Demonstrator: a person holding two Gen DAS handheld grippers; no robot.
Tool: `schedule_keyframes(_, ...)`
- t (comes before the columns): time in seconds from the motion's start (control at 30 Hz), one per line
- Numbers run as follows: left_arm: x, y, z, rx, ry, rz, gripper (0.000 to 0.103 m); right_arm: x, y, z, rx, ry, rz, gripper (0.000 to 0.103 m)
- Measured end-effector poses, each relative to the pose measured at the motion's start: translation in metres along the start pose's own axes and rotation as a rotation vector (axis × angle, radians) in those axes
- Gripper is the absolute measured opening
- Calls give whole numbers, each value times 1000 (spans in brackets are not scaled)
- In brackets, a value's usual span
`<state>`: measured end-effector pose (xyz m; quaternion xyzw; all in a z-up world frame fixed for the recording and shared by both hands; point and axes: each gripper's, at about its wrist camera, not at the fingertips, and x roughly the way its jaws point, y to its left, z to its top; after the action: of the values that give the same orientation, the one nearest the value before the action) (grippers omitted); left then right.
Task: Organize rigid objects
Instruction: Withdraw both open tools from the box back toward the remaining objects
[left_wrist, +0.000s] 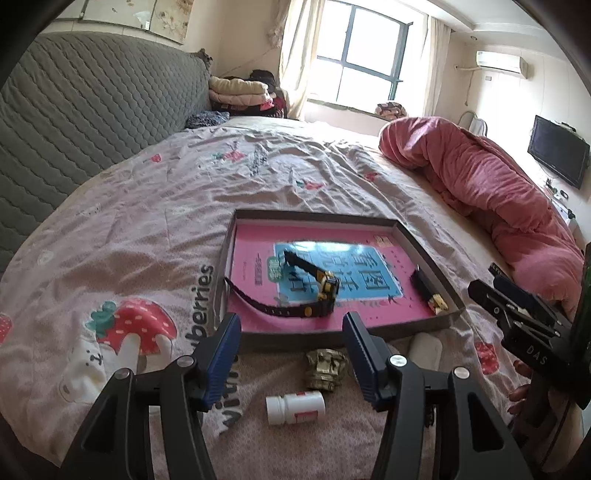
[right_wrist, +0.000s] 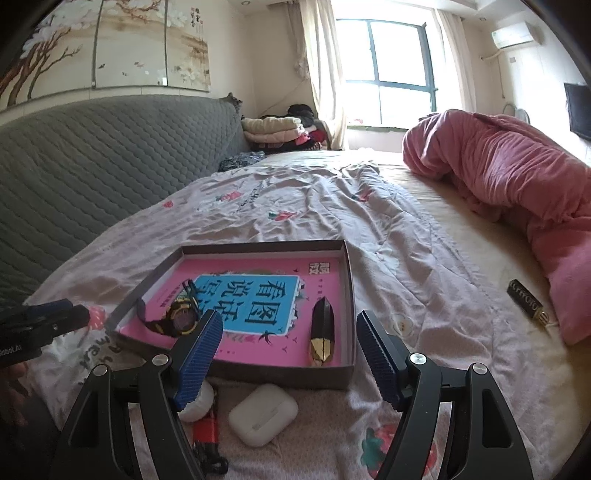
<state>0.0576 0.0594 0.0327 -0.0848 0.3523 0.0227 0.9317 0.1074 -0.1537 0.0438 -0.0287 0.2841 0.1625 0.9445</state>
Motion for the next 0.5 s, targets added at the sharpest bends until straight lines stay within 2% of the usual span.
schedule_keyframes(0.23,-1,-7,-15,36,29,3,57,-10,8,-8,-16,21,4,76)
schedule_keyframes(0.3,-3,-7,-18,41,30,3,57,-15,12,-10,-35,19,-23,76)
schedule_keyframes(0.5,-6,-8,-24,46,38,5,57,-31,11,-14,-10,12,1,76)
